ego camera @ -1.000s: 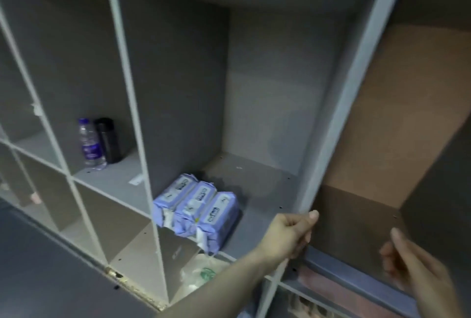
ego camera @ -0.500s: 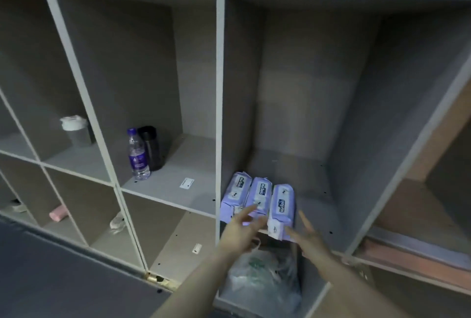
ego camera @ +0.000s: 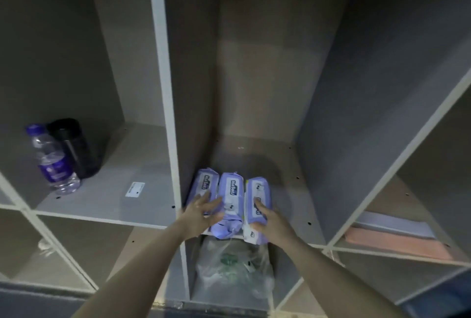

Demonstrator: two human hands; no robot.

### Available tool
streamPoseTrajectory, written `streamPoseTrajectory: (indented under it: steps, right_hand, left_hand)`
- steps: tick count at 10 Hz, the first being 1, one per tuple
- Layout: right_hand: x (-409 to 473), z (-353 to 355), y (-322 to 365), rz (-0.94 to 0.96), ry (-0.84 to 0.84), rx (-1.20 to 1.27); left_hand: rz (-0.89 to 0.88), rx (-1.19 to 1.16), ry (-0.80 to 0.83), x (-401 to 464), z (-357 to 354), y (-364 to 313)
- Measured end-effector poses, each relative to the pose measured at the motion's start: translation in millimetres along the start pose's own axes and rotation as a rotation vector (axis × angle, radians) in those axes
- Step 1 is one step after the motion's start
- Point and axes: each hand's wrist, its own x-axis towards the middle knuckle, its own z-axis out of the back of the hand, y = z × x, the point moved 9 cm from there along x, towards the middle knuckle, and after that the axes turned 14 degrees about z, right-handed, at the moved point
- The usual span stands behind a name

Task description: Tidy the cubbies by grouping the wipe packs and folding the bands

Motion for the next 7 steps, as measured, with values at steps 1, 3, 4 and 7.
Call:
streamPoseTrajectory:
  steps: [1,3,4,7]
  right_hand:
    - [5,-2,-3,0.011,0.01,0.023]
    - [23,3,-6,-0.003,-0.057,0.001]
    - [31,3,-11,-0.016,-0.053,-0.014]
    - [20,13,9,-0.061,0.043,0.243]
  left_hand:
    - [-0.011,0.316,-0.077,9,-16,-9]
    - [-0.043,0.376,-0.17,12,-15,-16]
    - [-0.043,0.377,-0.133,16,-14,-15]
    - [-0.039,0.286,0.124,7,-1,-21]
